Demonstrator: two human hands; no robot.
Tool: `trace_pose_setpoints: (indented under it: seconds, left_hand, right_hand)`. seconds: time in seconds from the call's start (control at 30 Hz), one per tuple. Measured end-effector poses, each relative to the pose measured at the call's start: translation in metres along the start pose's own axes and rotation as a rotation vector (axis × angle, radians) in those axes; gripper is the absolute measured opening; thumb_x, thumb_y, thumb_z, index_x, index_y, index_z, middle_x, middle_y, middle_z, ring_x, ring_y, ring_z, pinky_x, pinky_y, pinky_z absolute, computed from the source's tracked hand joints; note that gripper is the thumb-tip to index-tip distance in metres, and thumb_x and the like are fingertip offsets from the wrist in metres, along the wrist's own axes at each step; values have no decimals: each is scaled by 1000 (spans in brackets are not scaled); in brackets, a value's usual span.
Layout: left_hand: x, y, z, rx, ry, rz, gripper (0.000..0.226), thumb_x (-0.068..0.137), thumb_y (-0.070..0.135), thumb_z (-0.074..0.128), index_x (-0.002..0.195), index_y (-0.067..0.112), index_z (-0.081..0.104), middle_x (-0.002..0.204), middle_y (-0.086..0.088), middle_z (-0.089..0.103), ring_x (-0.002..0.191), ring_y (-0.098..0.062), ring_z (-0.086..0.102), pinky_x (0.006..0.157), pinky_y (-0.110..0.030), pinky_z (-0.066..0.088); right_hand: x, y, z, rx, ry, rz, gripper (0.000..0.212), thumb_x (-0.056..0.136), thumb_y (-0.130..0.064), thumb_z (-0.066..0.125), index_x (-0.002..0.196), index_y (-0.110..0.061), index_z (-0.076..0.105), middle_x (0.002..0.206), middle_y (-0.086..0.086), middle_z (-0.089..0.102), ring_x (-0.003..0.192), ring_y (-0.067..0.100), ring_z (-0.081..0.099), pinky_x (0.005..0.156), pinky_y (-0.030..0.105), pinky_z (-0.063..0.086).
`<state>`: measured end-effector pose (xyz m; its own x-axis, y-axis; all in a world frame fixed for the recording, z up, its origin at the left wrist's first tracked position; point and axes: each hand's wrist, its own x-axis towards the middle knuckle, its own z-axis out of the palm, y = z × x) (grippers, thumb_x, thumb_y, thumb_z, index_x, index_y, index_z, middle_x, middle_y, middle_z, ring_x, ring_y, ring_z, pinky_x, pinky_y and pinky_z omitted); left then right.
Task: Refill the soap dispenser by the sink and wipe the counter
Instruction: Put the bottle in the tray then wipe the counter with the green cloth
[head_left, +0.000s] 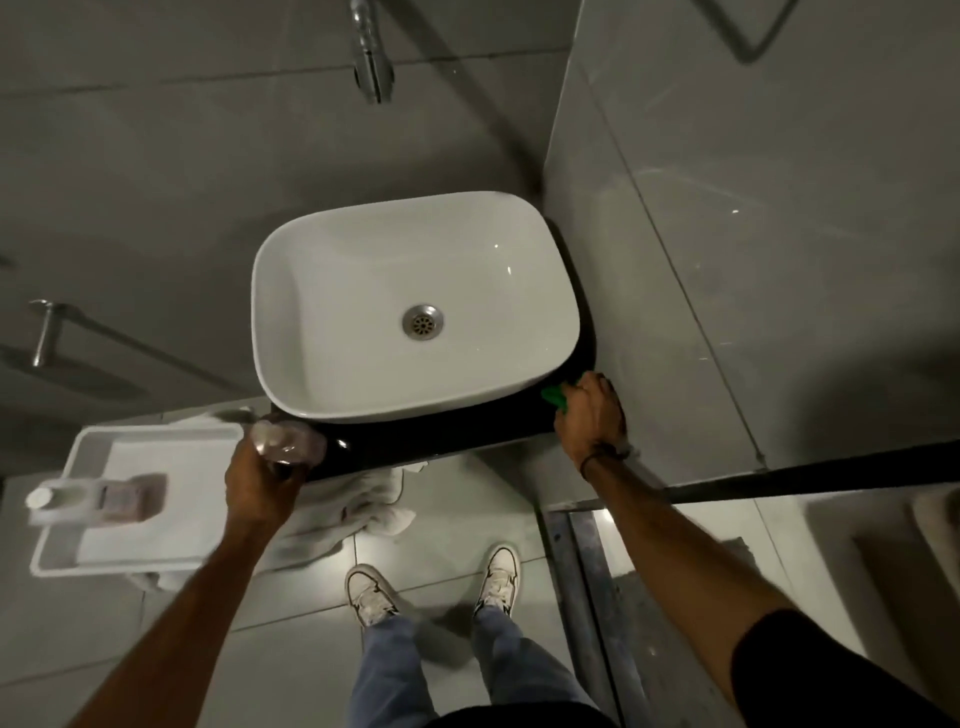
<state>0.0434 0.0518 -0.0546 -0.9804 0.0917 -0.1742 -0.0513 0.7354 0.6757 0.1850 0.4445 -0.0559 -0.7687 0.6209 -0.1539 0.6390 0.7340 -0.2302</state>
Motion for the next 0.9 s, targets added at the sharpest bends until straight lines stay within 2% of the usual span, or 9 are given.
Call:
trace_pose_setpoints:
  seconds: [0.07, 0.13, 0.2, 0.37, 0.5, 0.6, 0.73, 0.9]
  left_hand:
    - [4, -3, 0, 16, -3, 16, 51, 72, 13, 88, 108, 23, 53, 109, -7, 70, 100, -35, 67, 82, -39, 51]
    - [7, -5, -3, 26, -10, 30, 60, 69, 17, 91, 114, 22, 52, 107, -4, 69, 93, -29, 64, 81, -40, 52]
    - [7, -7, -10, 32, -18, 46, 62, 65, 25, 94, 111, 28, 53, 99, 3, 68, 85, -23, 61, 75, -38, 53]
    - [4, -19, -31, -14, 16, 64, 56, 63, 38, 94, 98, 30, 51, 85, 5, 68, 75, -20, 64, 59, -29, 49]
    - [7, -41, -60, -49, 41, 64, 55, 62, 40, 94, 97, 30, 52, 87, 1, 70, 78, -26, 68, 64, -39, 56]
    - [13, -57, -86, -30, 59, 50, 59, 59, 47, 94, 96, 28, 52, 84, 7, 69, 76, -19, 68, 60, -31, 52]
    - [20, -76, -114, -27, 84, 4, 60, 59, 54, 92, 95, 26, 53, 84, 13, 69, 76, -9, 68, 61, -30, 54]
    - [27, -86, -133, 1, 96, -2, 60, 58, 53, 93, 96, 25, 55, 81, 15, 67, 73, 1, 63, 58, -19, 47]
  right_hand:
    - [-2, -1, 12, -40, -22, 2, 45, 79, -12, 67, 123, -13, 69, 131, 14, 54, 124, 34, 46, 99, 39, 39]
    - [-12, -3, 23, -25, -80, -4, 62, 80, -11, 66, 141, -14, 55, 152, 15, 40, 143, 34, 32, 113, 41, 31]
    - [-23, -10, 33, 14, -105, -8, 73, 81, -6, 63, 151, -11, 41, 161, 14, 29, 151, 31, 19, 122, 40, 22]
    - [-56, -57, 55, 20, -119, -9, 78, 83, -4, 56, 156, -11, 29, 165, 15, 18, 154, 28, 11, 124, 40, 14]
    - [-92, -119, 81, 86, -139, -63, 76, 87, -3, 49, 158, -9, 22, 167, 15, 11, 155, 29, 5, 126, 42, 6]
    - [-110, -177, 101, 128, -164, -122, 77, 87, -4, 50, 158, -9, 20, 167, 14, 10, 155, 29, 3, 126, 42, 1]
    - [-119, -254, 120, 87, -235, -230, 77, 89, -11, 48, 159, -7, 14, 167, 14, 8, 155, 30, -1, 125, 44, -4]
    - [-126, -316, 133, 68, -291, -414, 81, 86, -4, 47, 159, -8, 12, 168, 12, 3, 155, 30, -5, 125, 44, -6]
